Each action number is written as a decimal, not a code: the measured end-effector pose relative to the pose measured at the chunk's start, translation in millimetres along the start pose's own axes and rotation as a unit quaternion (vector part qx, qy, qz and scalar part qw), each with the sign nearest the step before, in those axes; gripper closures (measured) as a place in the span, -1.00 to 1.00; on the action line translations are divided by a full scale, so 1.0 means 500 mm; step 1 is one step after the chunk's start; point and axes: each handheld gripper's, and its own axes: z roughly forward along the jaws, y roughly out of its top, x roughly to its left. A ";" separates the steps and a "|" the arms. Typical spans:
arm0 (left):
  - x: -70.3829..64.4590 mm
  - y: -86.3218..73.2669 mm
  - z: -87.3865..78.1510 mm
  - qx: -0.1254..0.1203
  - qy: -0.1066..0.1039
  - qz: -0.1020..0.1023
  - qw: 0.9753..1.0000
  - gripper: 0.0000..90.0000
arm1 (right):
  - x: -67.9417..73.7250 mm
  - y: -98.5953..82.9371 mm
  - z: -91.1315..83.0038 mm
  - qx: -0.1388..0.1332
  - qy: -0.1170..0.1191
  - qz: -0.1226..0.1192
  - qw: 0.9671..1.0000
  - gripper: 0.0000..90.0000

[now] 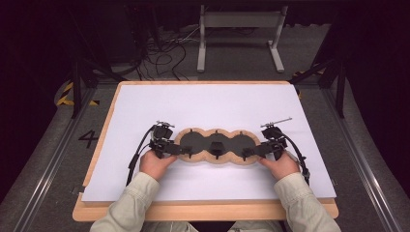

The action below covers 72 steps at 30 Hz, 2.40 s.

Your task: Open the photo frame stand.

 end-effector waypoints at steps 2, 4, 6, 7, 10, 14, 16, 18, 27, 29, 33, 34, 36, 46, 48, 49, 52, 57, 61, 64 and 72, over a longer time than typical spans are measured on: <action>0.002 0.000 -0.002 0.000 -0.003 -0.005 1.000 -0.62 | -0.003 0.000 -0.004 0.007 0.004 0.014 1.000 -0.52; 0.002 0.000 -0.002 0.001 -0.004 -0.011 1.000 -0.62 | -0.006 -0.001 -0.007 0.012 0.008 0.015 1.000 -0.52; 0.001 0.000 -0.002 -0.001 -0.002 -0.013 1.000 -0.62 | -0.005 -0.001 -0.006 0.012 0.007 0.015 1.000 -0.52; 0.000 0.000 -0.002 0.000 0.000 -0.014 1.000 -0.62 | -0.002 0.000 -0.005 0.011 0.003 0.019 1.000 -0.53; -0.002 0.000 -0.002 -0.002 0.004 -0.024 1.000 -0.60 | -0.002 0.001 -0.007 0.010 0.000 0.035 0.999 -0.43; -0.005 0.000 -0.003 -0.001 0.024 -0.016 1.000 -0.48 | -0.008 0.003 -0.012 0.019 0.005 0.054 0.998 -0.33; -0.006 0.000 -0.003 0.001 0.024 -0.014 1.000 -0.43 | -0.005 0.006 -0.012 0.027 -0.002 0.055 0.998 -0.33; -0.002 0.000 -0.007 0.000 0.021 -0.018 1.000 -0.38 | -0.002 0.007 -0.013 0.030 -0.005 0.059 0.998 -0.30; -0.014 -0.001 -0.018 -0.014 0.046 -0.009 0.999 -0.29 | 0.005 0.008 -0.033 0.012 0.002 0.062 0.998 -0.16; -0.015 -0.002 -0.020 -0.018 0.050 -0.006 0.999 -0.27 | 0.010 0.010 -0.042 0.003 0.006 0.058 0.998 -0.13; -0.025 -0.002 -0.033 -0.033 0.066 0.007 0.997 -0.24 | 0.024 0.011 -0.051 -0.009 -0.005 0.044 0.999 -0.08; -0.026 -0.002 -0.038 -0.039 0.069 0.012 0.997 -0.23 | 0.031 0.011 -0.056 -0.015 -0.011 0.038 0.999 -0.03; -0.030 -0.004 -0.048 -0.047 0.075 0.022 0.996 -0.20 | 0.045 0.008 -0.067 -0.027 -0.004 0.022 0.999 0.06; -0.036 -0.022 -0.076 -0.075 0.073 0.053 0.993 -0.17 | 0.054 -0.008 -0.044 0.002 0.006 0.003 1.000 0.06; -0.037 -0.022 -0.080 -0.077 0.073 0.052 0.993 -0.14 | 0.051 -0.009 -0.039 0.006 0.005 0.006 1.000 0.07; -0.036 -0.023 -0.081 -0.079 0.076 0.054 0.993 -0.06 | 0.047 -0.010 -0.035 0.009 0.008 0.009 1.000 0.10; -0.035 -0.025 -0.079 -0.072 0.093 0.059 0.991 0.10 | 0.041 -0.011 -0.031 0.013 0.009 0.011 1.000 0.26; -0.019 -0.028 -0.063 -0.042 0.101 0.040 0.993 0.41 | 0.026 -0.012 -0.029 0.010 0.019 0.025 0.999 0.51; -0.018 -0.029 -0.060 -0.045 0.127 0.051 0.990 0.59 | 0.023 -0.012 -0.031 0.012 0.017 0.021 1.000 0.65; -0.020 -0.030 -0.059 -0.042 0.138 0.056 0.988 0.76 | 0.024 -0.012 -0.031 0.014 0.008 0.010 1.000 0.74; -0.023 -0.028 -0.053 -0.030 0.144 0.060 0.987 0.74 | 0.049 -0.012 -0.028 0.025 -0.034 -0.030 0.999 0.71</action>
